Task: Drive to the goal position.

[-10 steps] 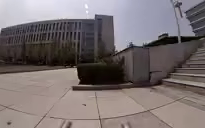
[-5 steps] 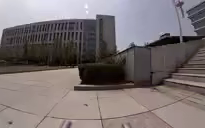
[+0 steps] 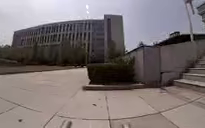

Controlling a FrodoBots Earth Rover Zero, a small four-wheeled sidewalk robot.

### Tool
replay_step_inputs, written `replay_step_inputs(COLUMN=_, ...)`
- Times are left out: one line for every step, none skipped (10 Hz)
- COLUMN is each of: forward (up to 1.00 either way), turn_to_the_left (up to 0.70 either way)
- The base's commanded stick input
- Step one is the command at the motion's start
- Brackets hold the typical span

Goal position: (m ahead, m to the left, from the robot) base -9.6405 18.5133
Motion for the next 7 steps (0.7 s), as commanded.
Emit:
replay_step_inputs(forward=0.00, turn_to_the_left=1.00)
replay_step_inputs(forward=0.00, turn_to_the_left=1.00)
replay_step_inputs(forward=0.00, turn_to_the_left=1.00)
replay_step_inputs(forward=0.00, turn_to_the_left=1.00)
replay_step_inputs(forward=0.00, turn_to_the_left=1.00)
replay_step_inputs(forward=0.00, turn_to_the_left=1.00)
replay_step_inputs(forward=0.00, turn_to_the_left=1.00)
